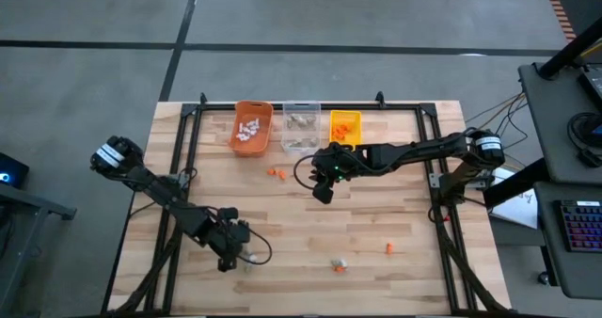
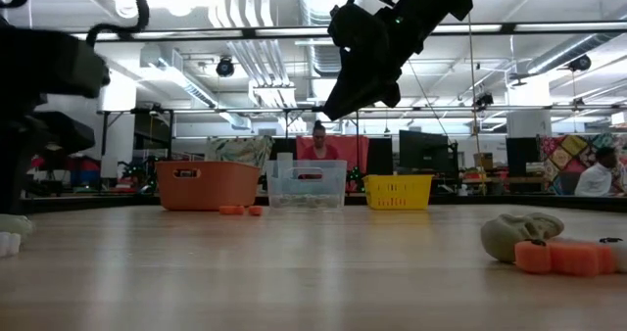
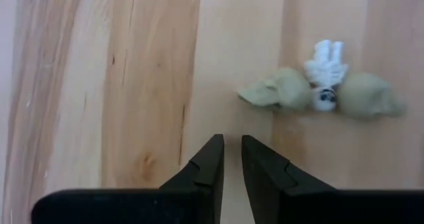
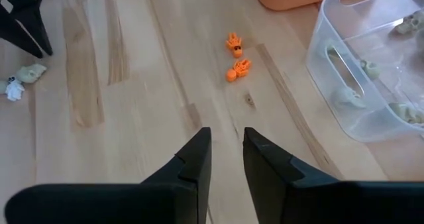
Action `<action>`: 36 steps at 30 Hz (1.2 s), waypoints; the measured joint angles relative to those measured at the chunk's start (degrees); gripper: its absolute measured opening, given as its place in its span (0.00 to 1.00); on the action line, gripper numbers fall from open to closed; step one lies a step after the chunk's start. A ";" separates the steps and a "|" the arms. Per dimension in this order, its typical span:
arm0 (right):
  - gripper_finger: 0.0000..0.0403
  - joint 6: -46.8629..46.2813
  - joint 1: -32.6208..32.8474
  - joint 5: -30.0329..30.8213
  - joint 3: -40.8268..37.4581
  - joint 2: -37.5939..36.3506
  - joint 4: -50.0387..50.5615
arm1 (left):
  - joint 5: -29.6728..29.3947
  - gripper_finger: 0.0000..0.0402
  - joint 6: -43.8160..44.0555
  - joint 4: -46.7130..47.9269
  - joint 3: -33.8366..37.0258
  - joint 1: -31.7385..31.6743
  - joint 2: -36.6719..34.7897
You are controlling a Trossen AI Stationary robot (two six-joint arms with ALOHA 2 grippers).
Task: Sort Halloween decoration
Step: Put the gray skull toy into the transparent bin
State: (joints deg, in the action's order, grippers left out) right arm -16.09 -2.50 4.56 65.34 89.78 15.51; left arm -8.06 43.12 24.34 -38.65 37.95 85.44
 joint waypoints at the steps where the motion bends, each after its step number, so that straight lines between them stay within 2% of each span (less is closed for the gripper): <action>1: 0.19 0.04 0.04 0.00 0.00 0.00 0.00 | 0.03 0.09 -0.12 0.06 -0.19 0.05 -0.46; 10: 0.18 0.15 0.15 0.01 0.00 0.00 0.01 | -0.50 0.11 -4.41 -0.86 -3.72 0.29 -2.84; 17: 0.20 0.17 0.15 0.00 0.00 0.00 -0.04 | 0.73 0.29 -11.61 0.44 -4.95 0.55 -2.24; 21: 0.18 -0.26 0.15 0.00 0.00 0.00 -0.04 | -0.15 0.40 -19.92 0.48 -5.25 0.55 -2.24; 25: 0.18 -0.62 0.15 0.00 0.00 0.00 -0.04 | -0.39 0.47 -29.28 0.69 -5.14 0.53 -2.24; 31: 0.20 -2.82 0.15 -0.02 0.00 0.00 -0.04 | -0.41 0.49 -38.41 0.72 -4.90 0.20 -2.24; 36: 0.20 -3.50 0.40 0.00 0.00 0.00 -0.04 | -0.36 0.49 -42.58 -0.78 -3.34 -0.26 -2.24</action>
State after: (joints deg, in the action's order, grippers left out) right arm -19.59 -2.10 4.56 65.34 89.78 15.46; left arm -8.43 0.53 23.56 -41.99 37.69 83.20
